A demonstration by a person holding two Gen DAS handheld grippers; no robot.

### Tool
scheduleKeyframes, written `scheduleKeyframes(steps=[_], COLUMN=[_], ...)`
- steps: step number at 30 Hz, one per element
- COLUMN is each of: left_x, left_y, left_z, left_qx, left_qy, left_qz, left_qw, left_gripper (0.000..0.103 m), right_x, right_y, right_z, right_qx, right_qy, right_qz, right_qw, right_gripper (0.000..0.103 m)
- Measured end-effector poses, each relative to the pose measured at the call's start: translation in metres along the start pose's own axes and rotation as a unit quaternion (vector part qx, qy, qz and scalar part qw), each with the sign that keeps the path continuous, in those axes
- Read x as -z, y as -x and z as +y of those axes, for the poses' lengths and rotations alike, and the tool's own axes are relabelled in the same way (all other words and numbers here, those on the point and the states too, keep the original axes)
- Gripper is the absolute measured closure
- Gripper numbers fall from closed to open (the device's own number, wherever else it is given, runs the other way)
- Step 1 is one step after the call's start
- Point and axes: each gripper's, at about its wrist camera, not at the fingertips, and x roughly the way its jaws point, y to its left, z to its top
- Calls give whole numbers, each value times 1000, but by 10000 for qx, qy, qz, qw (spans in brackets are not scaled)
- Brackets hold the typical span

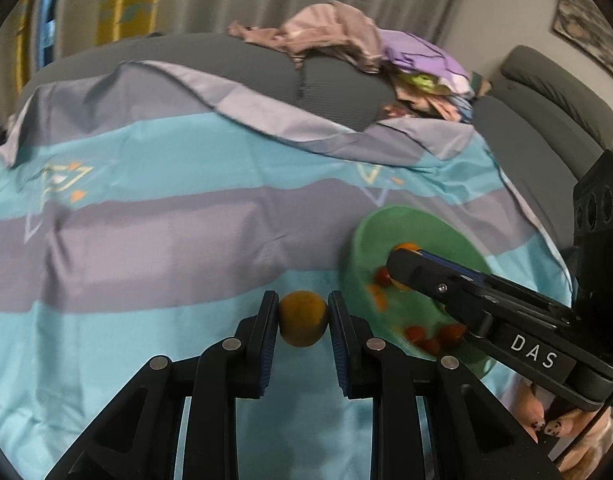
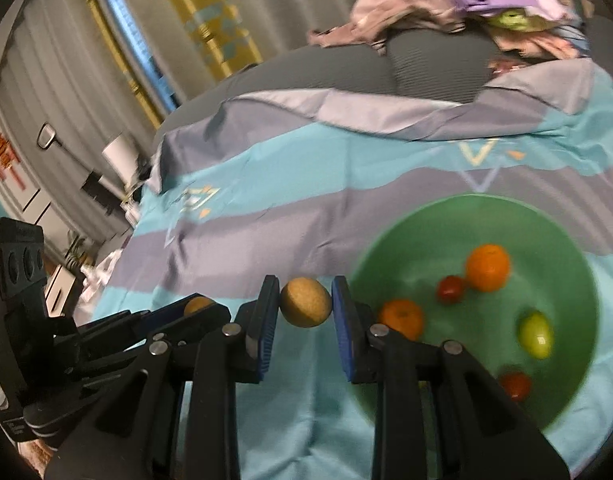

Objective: Organize fruits
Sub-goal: 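Carry both held small yellow fruits over the green bowl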

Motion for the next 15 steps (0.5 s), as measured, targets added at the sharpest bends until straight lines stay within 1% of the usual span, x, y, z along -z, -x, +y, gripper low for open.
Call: scheduleKeyframes(steps=[5,8,10,13,15], left_x=[-6,-5,-5,-4,-4], left_y=[-17,-30,-37,-45,-50], left_z=[-28,-41,-50,-63,-69], left_qx=[131,211,210,217,256], left_qy=[-177,-238,-301,-446,-490], left_qz=[80,201,246,316,365], left_qw=[9997,9993,9990,9983,9978], left_gripper=[78,78,78,78,78], right_x=[-4,-5,-5,-4,-3], right_y=[15,21,24,25,24], right_z=[-28,-44,-54,-66,-75], right_qx=[199,294,366,648,689], right_qy=[-294,-451,-568,-654,-768], right_qz=[-183,-233,-249,-232,-190], right_qw=[9992,9983,9974,9955,9945], right_gripper=[75,75,75,75,75])
